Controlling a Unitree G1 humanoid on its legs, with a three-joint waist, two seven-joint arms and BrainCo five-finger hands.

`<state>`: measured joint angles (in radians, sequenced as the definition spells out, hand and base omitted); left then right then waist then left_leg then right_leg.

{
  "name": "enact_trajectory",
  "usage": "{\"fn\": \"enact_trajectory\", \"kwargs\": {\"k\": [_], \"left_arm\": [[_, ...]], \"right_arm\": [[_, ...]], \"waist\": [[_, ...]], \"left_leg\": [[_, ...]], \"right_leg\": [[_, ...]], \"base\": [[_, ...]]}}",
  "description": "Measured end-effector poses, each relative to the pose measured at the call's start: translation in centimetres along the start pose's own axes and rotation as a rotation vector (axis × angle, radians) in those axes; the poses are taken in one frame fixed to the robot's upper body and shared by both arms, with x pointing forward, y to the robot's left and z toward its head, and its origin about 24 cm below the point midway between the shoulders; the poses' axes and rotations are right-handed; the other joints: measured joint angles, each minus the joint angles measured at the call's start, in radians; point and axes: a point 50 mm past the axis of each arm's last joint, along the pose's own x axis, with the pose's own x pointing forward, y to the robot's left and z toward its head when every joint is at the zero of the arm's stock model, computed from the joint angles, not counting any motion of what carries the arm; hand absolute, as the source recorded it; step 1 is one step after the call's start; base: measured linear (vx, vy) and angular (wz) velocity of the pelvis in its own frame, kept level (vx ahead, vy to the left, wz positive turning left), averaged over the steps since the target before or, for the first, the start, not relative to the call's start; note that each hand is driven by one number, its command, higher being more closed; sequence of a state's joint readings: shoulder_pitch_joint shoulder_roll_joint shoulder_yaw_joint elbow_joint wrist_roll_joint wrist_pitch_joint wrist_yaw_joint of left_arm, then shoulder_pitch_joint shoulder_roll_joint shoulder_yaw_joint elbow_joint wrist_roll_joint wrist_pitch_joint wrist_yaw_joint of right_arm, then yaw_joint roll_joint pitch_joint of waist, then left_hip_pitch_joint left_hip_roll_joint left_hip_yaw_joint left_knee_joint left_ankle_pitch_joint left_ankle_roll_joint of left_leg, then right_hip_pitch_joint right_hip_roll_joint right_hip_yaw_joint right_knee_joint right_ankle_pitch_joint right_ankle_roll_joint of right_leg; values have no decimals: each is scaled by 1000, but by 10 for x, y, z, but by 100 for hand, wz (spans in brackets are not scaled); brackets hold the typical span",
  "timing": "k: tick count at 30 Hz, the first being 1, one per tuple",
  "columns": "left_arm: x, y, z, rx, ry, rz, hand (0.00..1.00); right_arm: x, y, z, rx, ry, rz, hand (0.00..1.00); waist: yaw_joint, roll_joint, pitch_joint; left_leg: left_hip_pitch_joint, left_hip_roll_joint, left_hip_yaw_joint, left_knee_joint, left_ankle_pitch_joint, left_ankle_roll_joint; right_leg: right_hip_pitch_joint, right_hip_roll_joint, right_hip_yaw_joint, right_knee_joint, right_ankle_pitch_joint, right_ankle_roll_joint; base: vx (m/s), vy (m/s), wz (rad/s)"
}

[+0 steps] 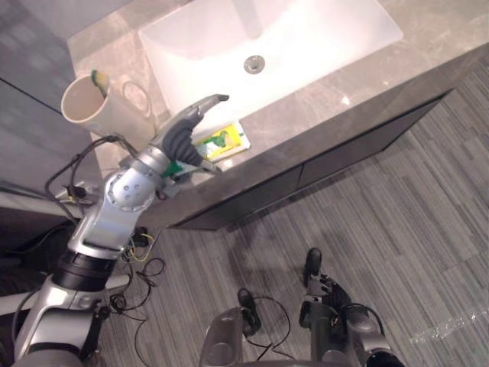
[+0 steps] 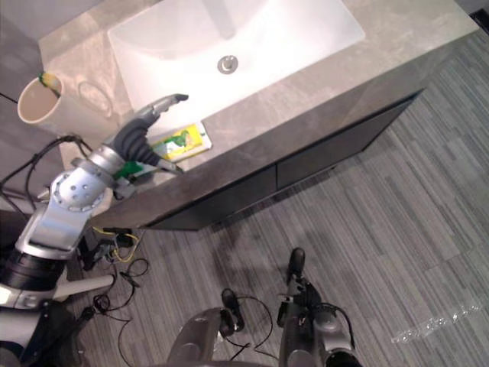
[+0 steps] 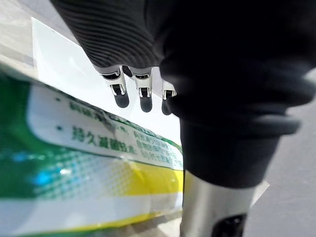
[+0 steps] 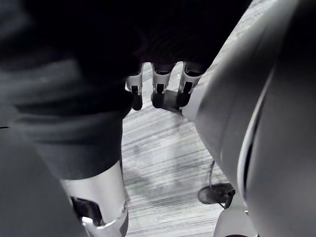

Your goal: Organize washtable

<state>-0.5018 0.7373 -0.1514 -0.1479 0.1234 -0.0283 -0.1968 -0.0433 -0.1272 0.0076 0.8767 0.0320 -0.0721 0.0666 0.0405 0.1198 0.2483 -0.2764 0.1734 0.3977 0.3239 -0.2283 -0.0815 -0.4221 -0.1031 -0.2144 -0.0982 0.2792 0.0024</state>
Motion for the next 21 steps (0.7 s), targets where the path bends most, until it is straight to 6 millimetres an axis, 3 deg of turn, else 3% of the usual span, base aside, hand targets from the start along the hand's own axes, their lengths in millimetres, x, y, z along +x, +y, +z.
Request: {"fn": "enact_trajectory", "kwargs": {"k": [21], "left_arm": [[-1,3,1,31,-9,-9,0]], "right_arm": [[0,4,3,-32,-16,25,0]], "waist": [[2,0,0]], "left_leg": [[-17,19,15,41,-25,2]], "right_leg": [[-6,9,-1,0,0,-1]], "base": [[34,44,-2]]}}
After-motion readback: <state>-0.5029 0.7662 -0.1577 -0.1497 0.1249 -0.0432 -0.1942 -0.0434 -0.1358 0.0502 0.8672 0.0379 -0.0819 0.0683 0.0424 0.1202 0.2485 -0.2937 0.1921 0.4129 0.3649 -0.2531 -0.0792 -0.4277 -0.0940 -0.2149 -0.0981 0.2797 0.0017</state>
